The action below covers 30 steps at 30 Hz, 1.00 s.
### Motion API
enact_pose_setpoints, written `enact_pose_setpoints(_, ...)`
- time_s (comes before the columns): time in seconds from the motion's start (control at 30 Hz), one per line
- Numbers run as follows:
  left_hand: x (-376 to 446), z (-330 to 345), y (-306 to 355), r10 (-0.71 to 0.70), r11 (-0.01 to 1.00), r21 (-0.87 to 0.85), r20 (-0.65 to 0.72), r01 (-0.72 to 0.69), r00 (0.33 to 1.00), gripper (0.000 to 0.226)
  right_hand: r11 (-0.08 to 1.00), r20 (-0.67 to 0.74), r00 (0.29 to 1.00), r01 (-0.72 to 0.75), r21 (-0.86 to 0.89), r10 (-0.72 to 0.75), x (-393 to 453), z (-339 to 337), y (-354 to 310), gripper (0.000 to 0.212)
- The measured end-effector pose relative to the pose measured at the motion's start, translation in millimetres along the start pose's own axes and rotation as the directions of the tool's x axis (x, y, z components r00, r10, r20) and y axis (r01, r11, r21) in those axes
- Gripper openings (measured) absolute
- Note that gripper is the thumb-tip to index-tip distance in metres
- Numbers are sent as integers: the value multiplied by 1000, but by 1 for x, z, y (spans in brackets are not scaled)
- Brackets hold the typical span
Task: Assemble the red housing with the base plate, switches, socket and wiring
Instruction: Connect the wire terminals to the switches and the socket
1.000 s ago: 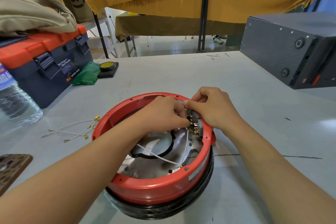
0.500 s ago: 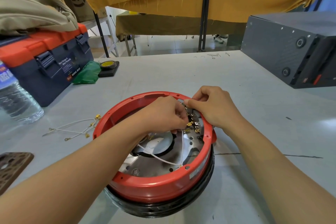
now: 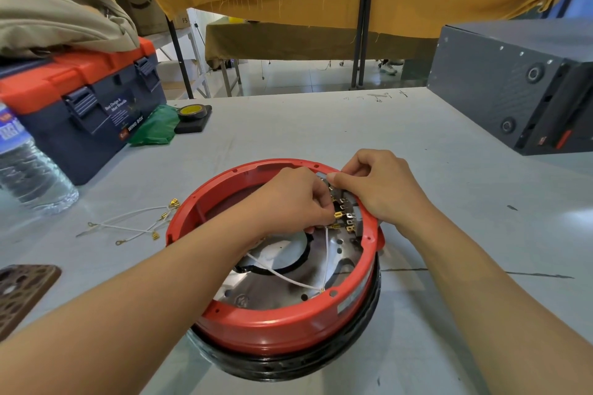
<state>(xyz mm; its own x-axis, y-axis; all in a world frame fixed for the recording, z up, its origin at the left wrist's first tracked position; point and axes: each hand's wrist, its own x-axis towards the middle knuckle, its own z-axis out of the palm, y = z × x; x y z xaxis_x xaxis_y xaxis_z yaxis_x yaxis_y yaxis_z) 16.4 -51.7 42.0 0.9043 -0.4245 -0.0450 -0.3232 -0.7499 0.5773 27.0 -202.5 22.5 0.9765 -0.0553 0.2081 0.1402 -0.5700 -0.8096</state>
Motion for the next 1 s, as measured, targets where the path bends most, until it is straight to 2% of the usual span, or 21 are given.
enact_pose_setpoints(0.5, -5, 2, 6, 118, 983, 149, -70, -106, 991, 8, 1000, -10, 1000, -7, 1, 7, -3, -1, -3, 21)
enact_pose_setpoints(0.73, 0, 3, 3, 48, 998, 42, -48, -46, 998, 11, 1000, -15, 1000, -8, 0, 8, -4, 0, -4, 19)
enact_pose_setpoints(1.0, 1, 6, 4, 41, 999, -9, -65, -42, 997, 14, 1000, -31, 1000, 2, -14, -3, -6, 0, -5, 16)
